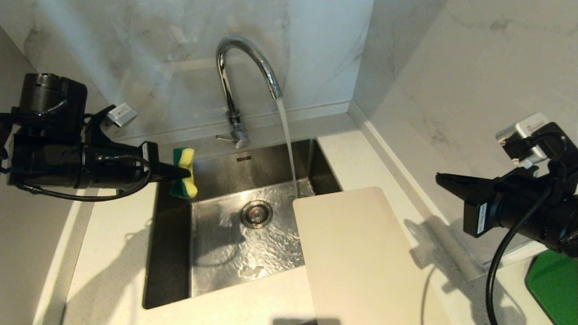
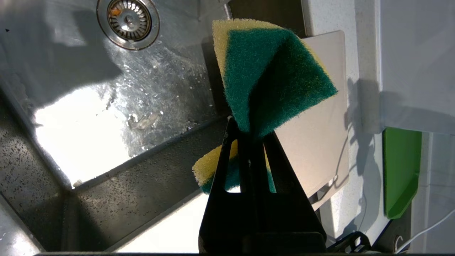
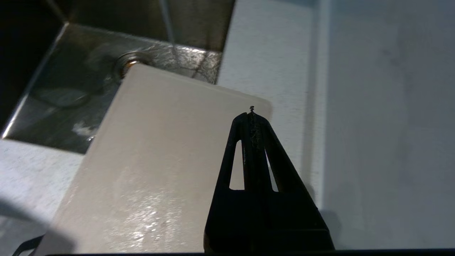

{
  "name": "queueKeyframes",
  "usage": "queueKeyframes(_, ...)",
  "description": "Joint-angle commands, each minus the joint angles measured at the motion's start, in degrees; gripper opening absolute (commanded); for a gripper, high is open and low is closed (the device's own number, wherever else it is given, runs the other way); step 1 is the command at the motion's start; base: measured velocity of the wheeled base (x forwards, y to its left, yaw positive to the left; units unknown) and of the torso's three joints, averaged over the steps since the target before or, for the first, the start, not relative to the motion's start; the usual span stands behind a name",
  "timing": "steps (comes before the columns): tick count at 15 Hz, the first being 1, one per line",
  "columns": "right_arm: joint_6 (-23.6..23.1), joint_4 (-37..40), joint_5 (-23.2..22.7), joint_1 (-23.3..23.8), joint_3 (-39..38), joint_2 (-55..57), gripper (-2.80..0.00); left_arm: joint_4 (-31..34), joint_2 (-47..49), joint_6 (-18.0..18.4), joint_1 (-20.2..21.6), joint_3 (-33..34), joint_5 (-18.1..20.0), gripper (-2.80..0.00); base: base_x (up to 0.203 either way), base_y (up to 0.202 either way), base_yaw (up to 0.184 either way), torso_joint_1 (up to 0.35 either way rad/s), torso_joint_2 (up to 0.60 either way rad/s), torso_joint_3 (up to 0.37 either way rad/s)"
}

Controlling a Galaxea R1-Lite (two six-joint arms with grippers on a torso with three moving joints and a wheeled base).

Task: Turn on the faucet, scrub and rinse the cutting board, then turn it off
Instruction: Put down the cleaning cloth

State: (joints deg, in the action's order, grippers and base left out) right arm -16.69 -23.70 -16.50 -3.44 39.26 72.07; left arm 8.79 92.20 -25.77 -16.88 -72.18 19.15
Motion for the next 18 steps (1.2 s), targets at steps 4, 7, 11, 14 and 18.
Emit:
queueKeyframes(4,3.91,-0.17,-4.19,10.36,3.39,-1.88,-2.80,0.00,1.13,-0.06,-0.06,0.02,0.10,-2.80,0.000,0.000,0.000,0.000,0.00,0.000)
queueKeyframes(7,5.44,-0.01,-7.17,11.75,3.16,-6.63,-2.80,0.00,1.23,0.02,-0.17,-0.07,-0.28,-2.80,0.000,0.000,0.000,0.000,0.00,0.000)
queueKeyframes(11,6.21,0.90,-6.10,11.79,0.31,-15.18,-2.80,0.00,1.14,-0.06,-0.52,0.11,-0.78,-2.80,0.000,0.000,0.000,0.000,0.00,0.000)
queueKeyframes(14,6.37,6.10,-3.70,11.79,-2.25,-24.92,-2.80,0.96,0.88,-0.06,-1.22,0.20,-1.83,-2.80,0.000,0.000,0.000,0.000,0.00,0.000)
queueKeyframes(18,6.40,20.47,-0.70,11.79,-4.33,-37.07,-2.80,1.05,0.94,-0.06,-1.43,0.64,-2.27,-2.80,0.000,0.000,0.000,0.000,0.00,0.000)
